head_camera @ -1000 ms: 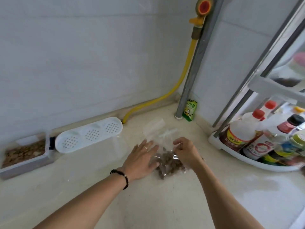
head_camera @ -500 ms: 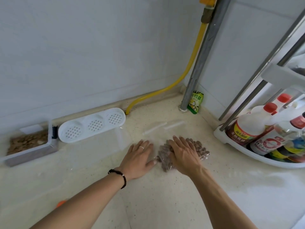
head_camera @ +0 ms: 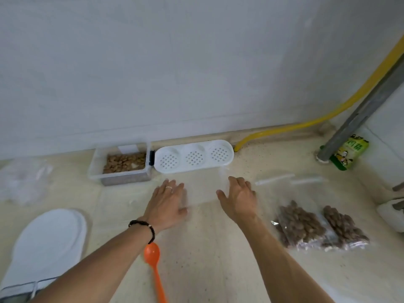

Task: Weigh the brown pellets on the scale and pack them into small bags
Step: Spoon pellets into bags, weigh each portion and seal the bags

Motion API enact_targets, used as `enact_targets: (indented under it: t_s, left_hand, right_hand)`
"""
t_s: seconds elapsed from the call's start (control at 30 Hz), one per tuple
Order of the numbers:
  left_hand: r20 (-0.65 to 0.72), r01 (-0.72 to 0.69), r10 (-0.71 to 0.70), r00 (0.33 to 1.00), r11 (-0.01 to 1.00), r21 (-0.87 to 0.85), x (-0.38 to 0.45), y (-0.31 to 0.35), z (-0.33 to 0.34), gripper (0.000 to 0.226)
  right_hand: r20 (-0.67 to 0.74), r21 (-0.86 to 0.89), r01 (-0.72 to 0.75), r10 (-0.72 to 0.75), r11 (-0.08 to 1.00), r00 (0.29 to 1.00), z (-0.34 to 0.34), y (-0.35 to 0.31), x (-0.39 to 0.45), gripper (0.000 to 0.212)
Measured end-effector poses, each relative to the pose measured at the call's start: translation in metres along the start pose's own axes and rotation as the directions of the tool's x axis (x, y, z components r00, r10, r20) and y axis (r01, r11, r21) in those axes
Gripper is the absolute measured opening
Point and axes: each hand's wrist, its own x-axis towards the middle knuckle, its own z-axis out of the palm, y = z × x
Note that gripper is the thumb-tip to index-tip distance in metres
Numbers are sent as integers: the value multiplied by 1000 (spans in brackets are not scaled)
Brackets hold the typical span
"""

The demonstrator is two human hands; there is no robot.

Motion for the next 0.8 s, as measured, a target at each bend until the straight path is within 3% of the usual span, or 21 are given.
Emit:
enact_targets:
  t_s: [0.1,0.17,0.27,0.33,0.43,0.53,0.63,0.7,0.8]
  left_hand:
    - [-16,-6,5,1000,1000,-11,5,-9,5,54]
    - [-49,-46,45,998,999,-19,7,-10,7,41]
    - [-58,-88,86,995,996,-26,9,-10,9,37]
    - [-62,-92,89,994,994,-53,10,-9,7,36]
    - [-102,-87,76,992,990,-108,11,-5,0,50]
    - [-184,-103,53,981,956,-273,7,3,-19,89]
    - [-223,-116,17,975,892,-438,4,13,-45,95]
    - [-189,-97,-7,982,841,-533,1,13,-60,83]
    - [-233,-134,0,972,821,-556,-11,0,-73,39]
  right_hand:
    - [-26,-112,-57,55,992,998,13,-7,13,62]
    - [-38,-122,-73,68,990,997,18,-9,17,57]
    - [-67,-93,-46,39,995,997,22,-10,18,42]
    - [-95,19,-26,28,999,995,21,-11,16,46]
    - [-138,291,14,28,957,990,11,-13,12,44]
    - [-116,483,19,43,876,992,-6,-19,9,27]
    - [-25,635,3,17,772,1000,-27,-29,2,15]
    - [27,735,-2,-26,678,999,-43,-40,-7,10]
    - [67,790,-16,-62,613,996,-60,-59,-19,8]
